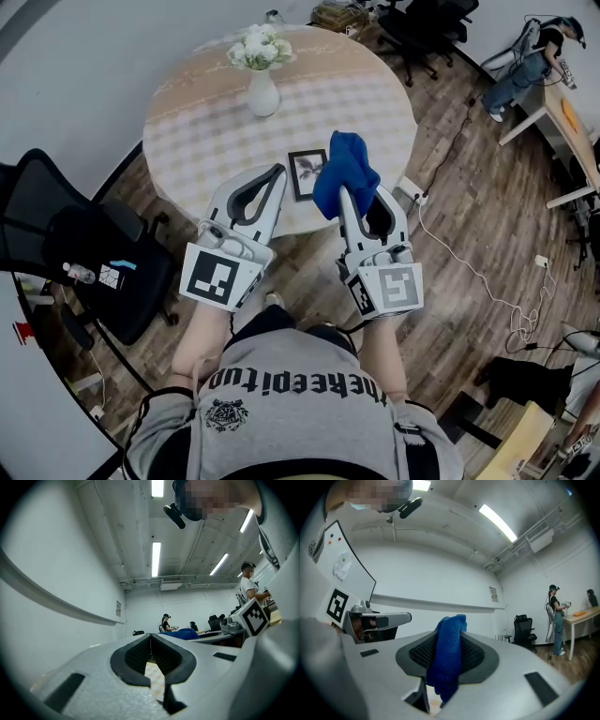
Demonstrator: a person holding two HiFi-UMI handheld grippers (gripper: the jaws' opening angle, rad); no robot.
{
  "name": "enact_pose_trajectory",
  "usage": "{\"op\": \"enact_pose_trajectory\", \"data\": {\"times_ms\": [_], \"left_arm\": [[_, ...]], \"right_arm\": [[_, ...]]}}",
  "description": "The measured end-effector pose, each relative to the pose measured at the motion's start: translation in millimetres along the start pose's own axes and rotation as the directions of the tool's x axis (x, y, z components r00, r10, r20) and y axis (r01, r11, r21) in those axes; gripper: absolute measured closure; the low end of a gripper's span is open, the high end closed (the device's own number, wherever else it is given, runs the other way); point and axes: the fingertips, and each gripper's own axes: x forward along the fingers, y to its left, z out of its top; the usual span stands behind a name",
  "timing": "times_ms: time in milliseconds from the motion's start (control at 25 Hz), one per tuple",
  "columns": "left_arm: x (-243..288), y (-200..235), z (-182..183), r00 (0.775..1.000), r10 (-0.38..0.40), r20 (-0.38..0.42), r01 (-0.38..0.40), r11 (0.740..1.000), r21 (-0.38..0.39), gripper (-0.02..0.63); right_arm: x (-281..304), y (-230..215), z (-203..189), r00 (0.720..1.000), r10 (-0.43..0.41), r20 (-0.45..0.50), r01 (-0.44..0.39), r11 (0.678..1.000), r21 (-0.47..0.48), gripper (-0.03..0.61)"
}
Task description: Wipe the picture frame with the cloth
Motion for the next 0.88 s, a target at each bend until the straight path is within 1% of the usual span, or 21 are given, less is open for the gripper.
{"op": "enact_pose_trajectory", "data": {"times_ms": [400, 480, 600, 680, 800, 880], "left_arm": [[5, 24, -15, 0.997, -0.072, -0.006, 0.071, 0.997, -0.039, 0.597], [10, 21, -17, 0.996, -0.086, -0.006, 0.086, 0.995, -0.048, 0.597], [29, 4, -17, 0.994, -0.107, -0.010, 0.106, 0.993, -0.049, 0.597], [35, 1, -19, 0.994, -0.111, -0.014, 0.110, 0.992, -0.055, 0.597], [30, 17, -28, 0.994, -0.104, -0.016, 0.103, 0.992, -0.069, 0.597], [35, 22, -34, 0.995, -0.095, -0.021, 0.093, 0.993, -0.072, 0.597]], "right_arm": [[15, 6, -12, 0.996, -0.084, -0.023, 0.084, 0.996, 0.008, 0.453], [13, 0, -14, 0.995, -0.099, -0.029, 0.099, 0.995, 0.009, 0.453], [4, -23, -14, 0.992, -0.119, -0.032, 0.120, 0.993, 0.018, 0.453], [3, -29, -14, 0.991, -0.126, -0.040, 0.127, 0.992, 0.018, 0.453], [16, -21, -21, 0.990, -0.125, -0.058, 0.126, 0.992, 0.011, 0.453], [23, -25, -27, 0.991, -0.117, -0.064, 0.118, 0.993, 0.013, 0.453]]}}
